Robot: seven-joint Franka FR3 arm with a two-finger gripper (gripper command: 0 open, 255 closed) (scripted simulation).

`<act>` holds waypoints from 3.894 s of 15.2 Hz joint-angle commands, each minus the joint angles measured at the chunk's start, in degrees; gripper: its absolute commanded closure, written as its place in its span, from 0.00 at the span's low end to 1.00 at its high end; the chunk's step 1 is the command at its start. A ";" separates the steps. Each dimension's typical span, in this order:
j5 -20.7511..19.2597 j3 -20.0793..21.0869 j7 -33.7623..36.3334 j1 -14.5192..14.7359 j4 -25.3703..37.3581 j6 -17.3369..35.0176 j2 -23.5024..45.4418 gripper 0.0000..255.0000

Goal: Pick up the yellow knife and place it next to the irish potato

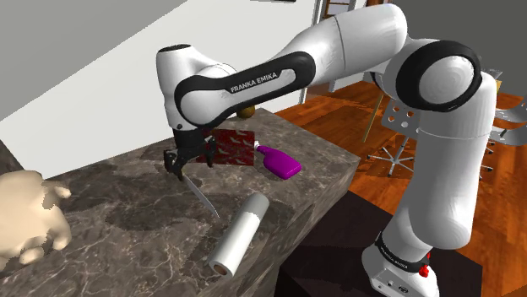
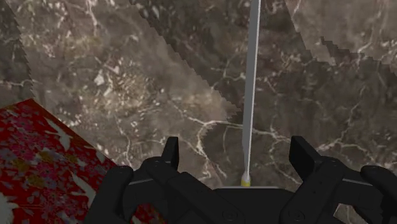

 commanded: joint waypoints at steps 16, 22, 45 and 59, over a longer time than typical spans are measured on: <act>-2.48 -0.54 2.16 1.73 1.21 4.46 5.95 0.00; -2.48 -0.54 2.16 1.73 1.21 4.46 5.95 1.00; -0.92 0.25 1.20 1.90 11.87 -8.87 3.02 1.00; 0.44 -0.43 -2.79 -0.73 16.74 -16.13 0.34 1.00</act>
